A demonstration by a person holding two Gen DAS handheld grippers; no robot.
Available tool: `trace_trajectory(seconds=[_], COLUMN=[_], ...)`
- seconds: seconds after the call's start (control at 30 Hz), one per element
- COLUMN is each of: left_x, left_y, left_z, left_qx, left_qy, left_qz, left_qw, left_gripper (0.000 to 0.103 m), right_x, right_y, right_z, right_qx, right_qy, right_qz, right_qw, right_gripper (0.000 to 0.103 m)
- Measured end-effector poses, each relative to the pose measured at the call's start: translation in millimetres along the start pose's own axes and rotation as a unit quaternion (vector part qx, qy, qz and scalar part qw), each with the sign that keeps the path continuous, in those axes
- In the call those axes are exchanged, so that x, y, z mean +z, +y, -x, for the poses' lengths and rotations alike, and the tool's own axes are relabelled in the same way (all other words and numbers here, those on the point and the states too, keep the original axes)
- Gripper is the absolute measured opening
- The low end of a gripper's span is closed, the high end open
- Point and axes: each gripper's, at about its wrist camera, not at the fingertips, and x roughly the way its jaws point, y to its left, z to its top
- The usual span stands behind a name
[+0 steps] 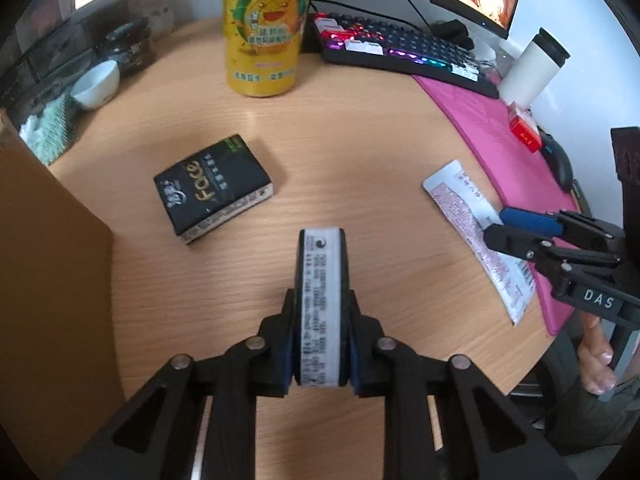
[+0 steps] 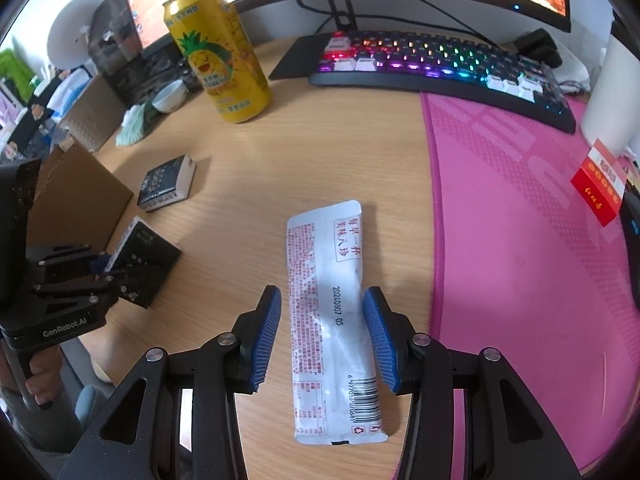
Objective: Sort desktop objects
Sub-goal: 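Grasp a Face pack with the left tool while the right lowers around a white packet, then close the right tool on the white packet while the left lifts its Face pack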
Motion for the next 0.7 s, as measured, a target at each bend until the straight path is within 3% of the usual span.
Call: trace_trajectory(seconds=[0.27,0.4,0.53,0.7], left_x=[1.2,0.1,-2.3,-1.6], left_y=[-2.0,4.6,5.3,5.1], left_z=[-0.8,1.7,0.2,-3.0], left_qx=[0.016,0.012,0.008,0.009], left_qy=[-0.007,-0.008,-0.003,-0.001], left_qz=[-0.009,0.001,0.001,0.001], left_qw=[0.9998,0.9999,1.0000,1.0000], left_gripper=[0.022,0.030,0.030,0.030], right_x=[6.1,8.7,7.3,2.0], right_y=[8.3,16.3,19.9,20.7], right_z=[2.0,-5.8,-15.2,-22.9], right_qx=[0.003,-0.031,-0.069,-0.080], right_qy=[-0.007,-0.003,0.010,0.022], right_qz=[0.019,0.048,0.072,0.079], right_qw=[1.000,0.998,0.995,0.993], right_gripper=[0.045,0.045,0.045,0.047])
